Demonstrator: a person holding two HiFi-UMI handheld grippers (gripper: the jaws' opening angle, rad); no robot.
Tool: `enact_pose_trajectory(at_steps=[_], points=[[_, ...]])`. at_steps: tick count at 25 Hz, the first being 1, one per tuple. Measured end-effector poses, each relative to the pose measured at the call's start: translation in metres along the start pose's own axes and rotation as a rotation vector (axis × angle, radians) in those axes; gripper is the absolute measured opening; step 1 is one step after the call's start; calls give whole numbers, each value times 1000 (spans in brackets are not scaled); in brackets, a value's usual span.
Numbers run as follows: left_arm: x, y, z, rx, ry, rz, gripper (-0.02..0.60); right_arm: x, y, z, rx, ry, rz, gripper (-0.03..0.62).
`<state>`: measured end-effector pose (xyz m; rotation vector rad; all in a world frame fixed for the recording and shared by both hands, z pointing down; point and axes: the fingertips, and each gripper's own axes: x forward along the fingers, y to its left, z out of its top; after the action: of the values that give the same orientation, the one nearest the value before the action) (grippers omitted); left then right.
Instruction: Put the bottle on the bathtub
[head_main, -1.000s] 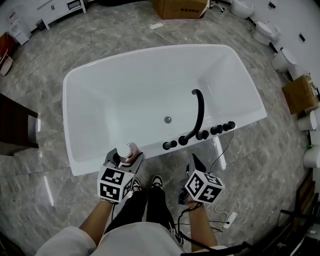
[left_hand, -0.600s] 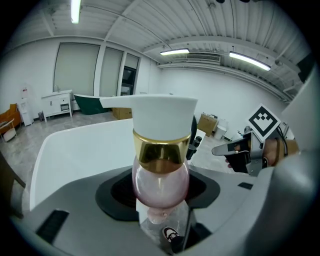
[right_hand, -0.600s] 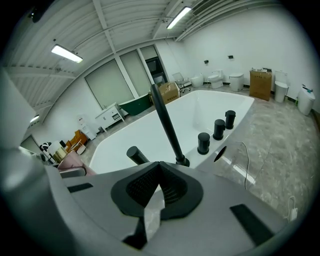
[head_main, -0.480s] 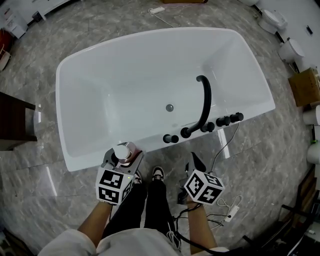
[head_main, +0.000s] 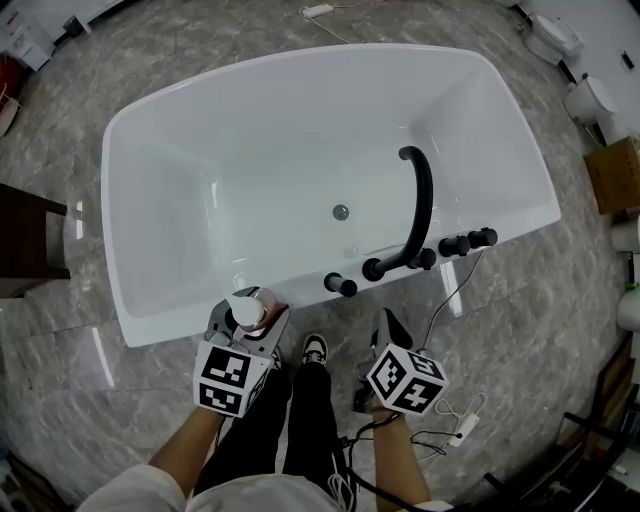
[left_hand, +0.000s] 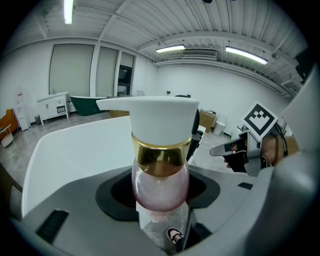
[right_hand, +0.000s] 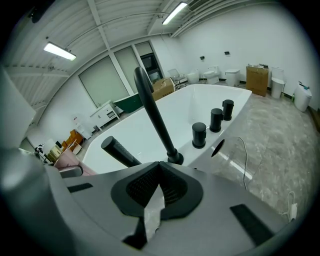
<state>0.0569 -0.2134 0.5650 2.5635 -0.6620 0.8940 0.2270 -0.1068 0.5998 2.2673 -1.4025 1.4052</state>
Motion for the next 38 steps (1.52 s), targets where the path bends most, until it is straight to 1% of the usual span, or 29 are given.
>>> enact_pose_trajectory(at_steps=[8,17,25,32,38], points=[[15,-2,2,13,2,0,236,15,-13,-3,18,6,-11,26],[27,-4,10,48,-3,-6,236,28,-13,-1,36,2,-4,26],[39,-11,7,78,10,-4,236,34,-17,-7,47,11,-5,26],[44,-8,2,67,17,16,236,38,-18,-12,65,12,-3,26],[45,-10,1,71,6,24,236,41,-18,-21,72,26,0,26]])
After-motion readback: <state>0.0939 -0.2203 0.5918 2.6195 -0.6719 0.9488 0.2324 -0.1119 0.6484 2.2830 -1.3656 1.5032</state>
